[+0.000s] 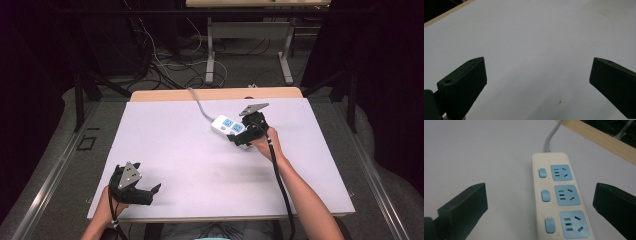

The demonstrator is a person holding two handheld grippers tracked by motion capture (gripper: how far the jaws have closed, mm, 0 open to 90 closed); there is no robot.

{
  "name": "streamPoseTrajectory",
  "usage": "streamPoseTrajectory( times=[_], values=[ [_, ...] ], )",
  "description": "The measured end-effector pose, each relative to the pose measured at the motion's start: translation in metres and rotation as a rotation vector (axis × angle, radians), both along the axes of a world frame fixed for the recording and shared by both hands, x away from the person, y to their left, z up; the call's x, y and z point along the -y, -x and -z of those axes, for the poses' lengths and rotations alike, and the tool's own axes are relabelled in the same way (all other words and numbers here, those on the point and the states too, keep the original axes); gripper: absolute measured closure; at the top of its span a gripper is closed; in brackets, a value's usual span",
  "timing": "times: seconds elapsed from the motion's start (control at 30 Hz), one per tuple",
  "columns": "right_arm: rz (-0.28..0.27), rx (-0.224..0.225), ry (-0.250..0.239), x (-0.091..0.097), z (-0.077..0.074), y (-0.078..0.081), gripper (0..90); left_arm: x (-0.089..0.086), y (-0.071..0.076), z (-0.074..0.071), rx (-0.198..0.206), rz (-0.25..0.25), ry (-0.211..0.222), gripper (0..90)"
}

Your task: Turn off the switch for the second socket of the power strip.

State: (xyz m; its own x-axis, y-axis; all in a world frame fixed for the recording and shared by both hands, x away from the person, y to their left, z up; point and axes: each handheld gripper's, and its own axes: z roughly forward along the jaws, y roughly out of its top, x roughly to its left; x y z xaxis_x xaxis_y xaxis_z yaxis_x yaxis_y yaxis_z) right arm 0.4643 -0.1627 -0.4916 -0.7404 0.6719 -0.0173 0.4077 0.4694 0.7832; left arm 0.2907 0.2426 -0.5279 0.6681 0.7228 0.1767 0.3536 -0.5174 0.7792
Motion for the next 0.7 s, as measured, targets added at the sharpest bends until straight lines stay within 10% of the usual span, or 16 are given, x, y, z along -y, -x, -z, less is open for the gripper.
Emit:
streamPoseTrajectory(
  times=[0.7],
  values=[
    [0.005, 0.033, 0.007, 0.022, -0.011, 0.037, 0.0, 0.0, 0.0, 0.0, -0.001, 0.0, -0.001, 1.0]
  ],
)
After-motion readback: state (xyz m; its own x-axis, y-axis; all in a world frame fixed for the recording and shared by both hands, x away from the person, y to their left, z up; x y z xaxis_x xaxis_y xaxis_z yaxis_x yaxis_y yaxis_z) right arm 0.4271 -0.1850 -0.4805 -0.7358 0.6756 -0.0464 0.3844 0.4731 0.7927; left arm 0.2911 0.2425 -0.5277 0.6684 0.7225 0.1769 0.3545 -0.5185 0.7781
